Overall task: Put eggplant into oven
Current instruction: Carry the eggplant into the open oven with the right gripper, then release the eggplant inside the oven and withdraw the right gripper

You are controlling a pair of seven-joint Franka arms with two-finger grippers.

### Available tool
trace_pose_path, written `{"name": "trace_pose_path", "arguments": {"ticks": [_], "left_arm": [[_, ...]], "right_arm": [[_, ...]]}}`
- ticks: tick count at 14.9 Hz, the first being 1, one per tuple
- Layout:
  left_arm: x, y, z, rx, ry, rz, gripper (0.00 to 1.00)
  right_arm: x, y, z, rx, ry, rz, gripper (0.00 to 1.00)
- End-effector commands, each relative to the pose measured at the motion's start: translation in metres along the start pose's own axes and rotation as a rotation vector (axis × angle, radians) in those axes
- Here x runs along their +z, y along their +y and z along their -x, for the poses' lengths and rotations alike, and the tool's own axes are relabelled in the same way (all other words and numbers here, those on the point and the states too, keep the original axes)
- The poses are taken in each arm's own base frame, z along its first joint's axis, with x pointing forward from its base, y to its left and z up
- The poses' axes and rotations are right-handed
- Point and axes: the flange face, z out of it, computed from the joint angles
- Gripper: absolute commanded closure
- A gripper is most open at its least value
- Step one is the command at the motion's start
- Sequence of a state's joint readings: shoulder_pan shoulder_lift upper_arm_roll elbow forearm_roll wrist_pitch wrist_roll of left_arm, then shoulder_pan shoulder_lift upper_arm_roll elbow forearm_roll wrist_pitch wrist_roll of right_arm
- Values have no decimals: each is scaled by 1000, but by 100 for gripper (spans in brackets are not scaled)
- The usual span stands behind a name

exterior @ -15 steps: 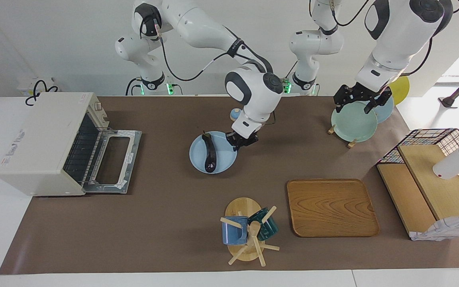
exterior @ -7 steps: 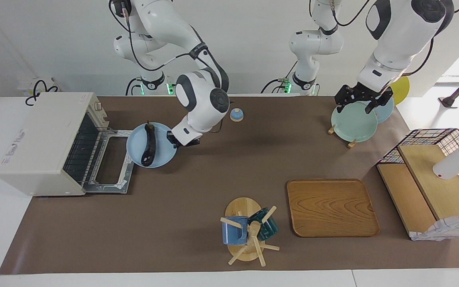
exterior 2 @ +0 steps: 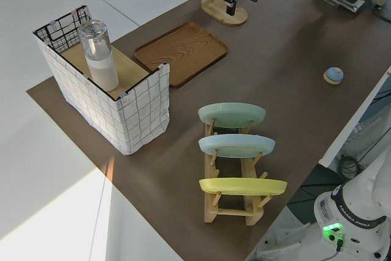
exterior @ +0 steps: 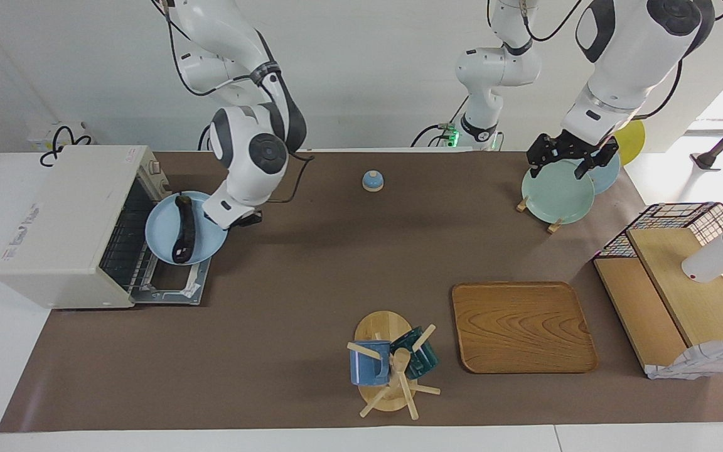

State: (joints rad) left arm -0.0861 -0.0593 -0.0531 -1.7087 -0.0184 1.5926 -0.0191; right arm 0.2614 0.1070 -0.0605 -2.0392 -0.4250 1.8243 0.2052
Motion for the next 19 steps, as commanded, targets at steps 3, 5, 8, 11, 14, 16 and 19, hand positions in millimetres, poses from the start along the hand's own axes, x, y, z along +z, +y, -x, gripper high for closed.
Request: {"name": "trace_pose_path", "arguments": {"ticks": [3, 5, 8, 11, 14, 16, 19], "left_arm": [[-3, -4, 4, 0, -4, -16, 0], [-3, -4, 4, 0, -4, -16, 0], [-3, -5, 4, -2, -4, -16, 0], [-3, -5, 4, -2, -4, -16, 0], [-3, -5, 4, -2, -4, -16, 0], [-3, -4, 4, 0, -4, -16, 0], [-3, -5, 4, -2, -4, -16, 0]], "right_arm": [[15, 41, 12, -61, 7, -2, 100], [22, 54, 12, -83, 5, -10, 100], [40, 63, 16, -82, 4, -26, 100], [55, 78, 21, -96, 17, -44, 100], [60, 87, 20, -92, 38, -54, 94], [62, 89, 19, -91, 41, -56, 75], [59, 86, 18, -99, 45, -65, 68]]}}
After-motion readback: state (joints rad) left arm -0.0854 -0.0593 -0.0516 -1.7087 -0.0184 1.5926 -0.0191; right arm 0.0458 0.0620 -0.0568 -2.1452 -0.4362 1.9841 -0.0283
